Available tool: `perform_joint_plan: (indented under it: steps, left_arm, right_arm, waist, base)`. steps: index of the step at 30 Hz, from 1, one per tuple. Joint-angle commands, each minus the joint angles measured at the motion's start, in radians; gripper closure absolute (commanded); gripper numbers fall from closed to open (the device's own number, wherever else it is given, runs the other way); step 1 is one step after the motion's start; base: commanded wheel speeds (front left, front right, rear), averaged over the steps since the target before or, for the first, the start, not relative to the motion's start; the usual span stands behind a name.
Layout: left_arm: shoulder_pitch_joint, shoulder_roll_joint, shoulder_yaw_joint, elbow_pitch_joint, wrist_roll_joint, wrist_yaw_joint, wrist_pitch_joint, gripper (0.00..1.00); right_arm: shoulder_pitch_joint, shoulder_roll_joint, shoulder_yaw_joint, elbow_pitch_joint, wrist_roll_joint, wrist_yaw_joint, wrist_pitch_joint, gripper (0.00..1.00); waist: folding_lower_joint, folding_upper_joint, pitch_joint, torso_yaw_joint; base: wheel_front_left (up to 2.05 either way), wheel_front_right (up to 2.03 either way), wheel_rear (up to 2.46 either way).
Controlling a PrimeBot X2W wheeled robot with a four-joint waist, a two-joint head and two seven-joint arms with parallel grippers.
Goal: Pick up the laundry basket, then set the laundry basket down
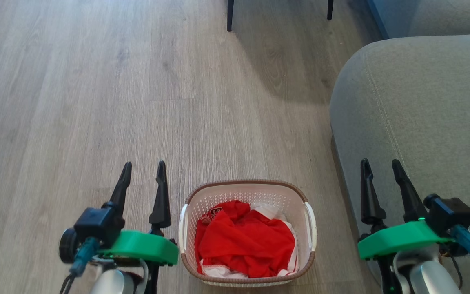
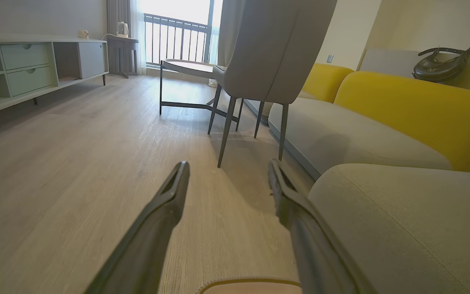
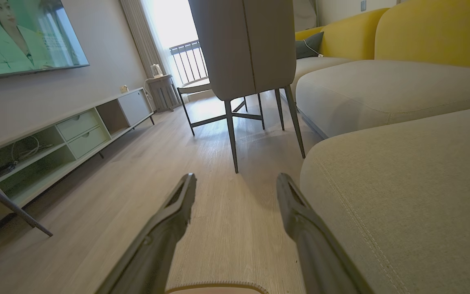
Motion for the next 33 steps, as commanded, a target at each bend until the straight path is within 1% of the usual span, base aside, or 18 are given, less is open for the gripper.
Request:
perform_joint_plan:
  steps: [1,11,12,16,33]
  left_arm:
    - [-0.027,-0.006,0.034,-0.028,-0.016,0.0,-0.006,0.0]
    - [-0.026,-0.006,0.031,-0.03,-0.041,-0.007,-0.006,0.0]
    - [0.0,0.0,-0.001,0.008,-0.041,-0.008,0.0,1.0]
    - [0.024,0.001,-0.002,0.07,-0.046,-0.008,0.001,1.0]
    - [0.006,0.012,0.036,0.091,-0.236,-0.037,0.038,1.0]
  right_arm:
    - [-0.04,0.0,0.021,-0.036,-0.01,0.007,-0.012,0.0]
    - [-0.042,0.0,0.025,-0.031,-0.011,0.007,-0.012,0.0]
    - [0.0,0.0,0.003,0.004,-0.003,0.0,0.0,1.0]
    - [0.026,0.0,0.008,0.065,0.002,0.0,0.003,1.0]
    - [0.008,-0.011,-0.009,0.084,0.187,0.001,0.04,1.0]
  waist:
    - [0.0,0.0,0.0,0.0]
    - [0.0,0.0,0.001,0.001]
    - [0.0,0.0,0.001,0.001]
    - [0.0,0.0,0.001,0.001]
    - [0.0,0.0,0.0,-0.001]
  base:
    - [0.0,0.0,0.0]
    - [0.0,0.0,0.0]
    - [0.0,0.0,0.0]
    - [0.0,0.0,0.0]
    - [0.0,0.0,0.0]
